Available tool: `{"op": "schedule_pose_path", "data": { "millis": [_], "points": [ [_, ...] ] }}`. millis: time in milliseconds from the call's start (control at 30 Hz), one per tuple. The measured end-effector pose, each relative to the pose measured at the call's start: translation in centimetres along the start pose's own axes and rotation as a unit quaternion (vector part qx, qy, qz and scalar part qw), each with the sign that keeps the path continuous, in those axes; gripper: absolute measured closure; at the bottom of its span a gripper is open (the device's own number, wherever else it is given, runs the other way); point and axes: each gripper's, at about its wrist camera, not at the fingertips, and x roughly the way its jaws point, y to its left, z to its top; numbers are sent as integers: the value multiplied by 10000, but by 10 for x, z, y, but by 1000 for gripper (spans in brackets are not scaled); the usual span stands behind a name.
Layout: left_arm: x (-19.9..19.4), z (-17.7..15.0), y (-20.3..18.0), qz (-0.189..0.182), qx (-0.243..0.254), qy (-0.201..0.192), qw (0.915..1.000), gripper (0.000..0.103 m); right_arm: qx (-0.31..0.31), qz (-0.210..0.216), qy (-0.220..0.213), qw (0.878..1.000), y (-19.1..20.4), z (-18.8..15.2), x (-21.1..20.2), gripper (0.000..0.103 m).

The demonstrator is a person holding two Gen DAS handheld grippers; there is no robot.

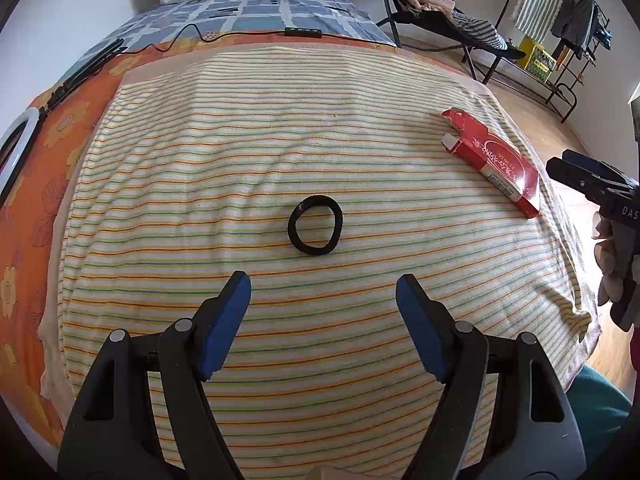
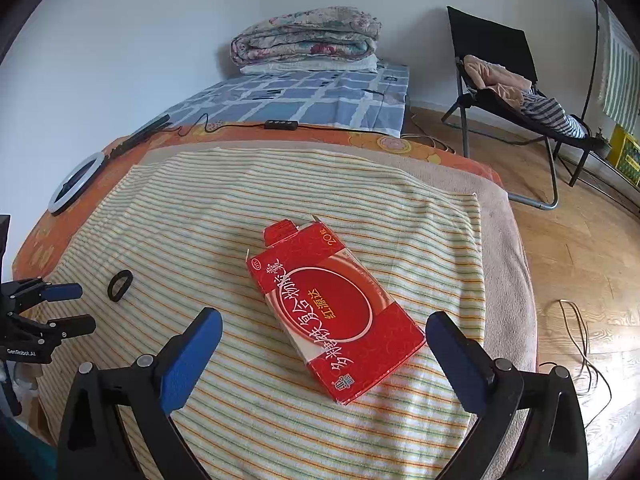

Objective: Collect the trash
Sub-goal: 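Move both tools back over the bed toward the red box and hair tie, then grasp the red medicine box with the right tool while the left tool grasps the black hair tie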

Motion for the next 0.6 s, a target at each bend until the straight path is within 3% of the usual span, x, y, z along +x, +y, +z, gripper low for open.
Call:
{"op": "schedule_pose_path", "data": {
  "millis": [300, 600],
  "points": [
    [25, 14, 5, 4, 8, 115, 9999, 34, 138, 195, 318, 9992, -21, 20, 48, 0],
    [32, 21, 7, 125, 31, 94, 9999, 50, 390, 609, 773, 9944, -22, 11, 71, 0]
  ]
}}
